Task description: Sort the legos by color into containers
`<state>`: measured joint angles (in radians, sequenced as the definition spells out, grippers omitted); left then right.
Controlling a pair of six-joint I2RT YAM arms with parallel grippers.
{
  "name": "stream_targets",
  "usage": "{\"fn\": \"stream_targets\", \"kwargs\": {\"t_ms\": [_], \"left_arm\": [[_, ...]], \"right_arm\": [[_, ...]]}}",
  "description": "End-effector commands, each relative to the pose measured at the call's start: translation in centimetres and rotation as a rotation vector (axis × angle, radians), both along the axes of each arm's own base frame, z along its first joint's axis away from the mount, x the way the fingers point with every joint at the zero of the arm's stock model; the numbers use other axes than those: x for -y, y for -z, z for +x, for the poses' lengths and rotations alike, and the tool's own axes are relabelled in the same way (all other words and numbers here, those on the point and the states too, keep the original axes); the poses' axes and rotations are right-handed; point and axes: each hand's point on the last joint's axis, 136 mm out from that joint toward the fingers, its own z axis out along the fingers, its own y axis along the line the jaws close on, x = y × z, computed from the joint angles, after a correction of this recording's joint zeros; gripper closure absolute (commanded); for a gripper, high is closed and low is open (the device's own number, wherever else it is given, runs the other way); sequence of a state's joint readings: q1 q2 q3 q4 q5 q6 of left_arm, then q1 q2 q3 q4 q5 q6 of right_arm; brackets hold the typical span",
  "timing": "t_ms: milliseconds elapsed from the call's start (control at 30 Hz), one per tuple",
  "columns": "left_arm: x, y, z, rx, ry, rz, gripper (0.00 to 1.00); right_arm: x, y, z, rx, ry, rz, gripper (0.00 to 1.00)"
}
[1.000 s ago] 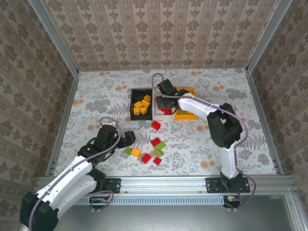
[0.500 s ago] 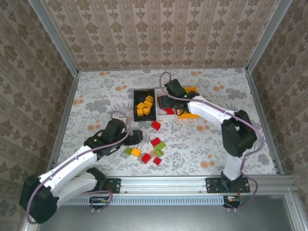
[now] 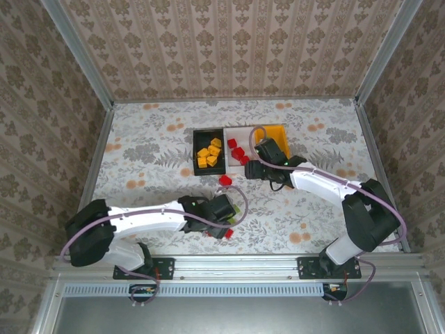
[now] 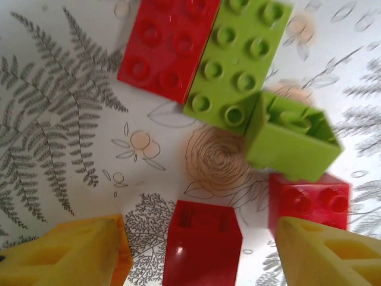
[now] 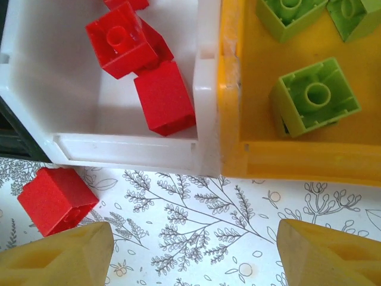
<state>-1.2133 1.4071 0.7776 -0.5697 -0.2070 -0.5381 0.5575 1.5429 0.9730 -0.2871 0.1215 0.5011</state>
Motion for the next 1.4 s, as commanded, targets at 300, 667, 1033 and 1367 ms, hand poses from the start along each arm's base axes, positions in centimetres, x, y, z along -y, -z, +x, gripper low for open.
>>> {"fn": "stream_targets", "kwargs": {"t_ms": [300, 667, 1033, 1367], "left_arm": [[0.0, 1.6, -0.4, -0.004, 0.004, 0.071, 0.51], [0.9, -1.1, 0.4, 0.026, 0.001, 0.012, 0.74], [6.9, -12.1, 13.1, 0.195, -0.034, -0.298, 0.75], [10.5, -10.2, 24.8, 0.209, -0.112, -0.275, 0.76]], "right_arm": [[1.7, -3.3, 0.7, 0.094, 0.058, 0.051, 0.25], [2.7, -3.5, 0.2, 0.092, 0.095, 0.069, 0.25], [4.2, -2.4, -3.8, 0.085, 0.116, 0.139, 0.25], [4.1, -1.2, -4.5, 0.061, 0.103, 0.131, 0.25]]}}
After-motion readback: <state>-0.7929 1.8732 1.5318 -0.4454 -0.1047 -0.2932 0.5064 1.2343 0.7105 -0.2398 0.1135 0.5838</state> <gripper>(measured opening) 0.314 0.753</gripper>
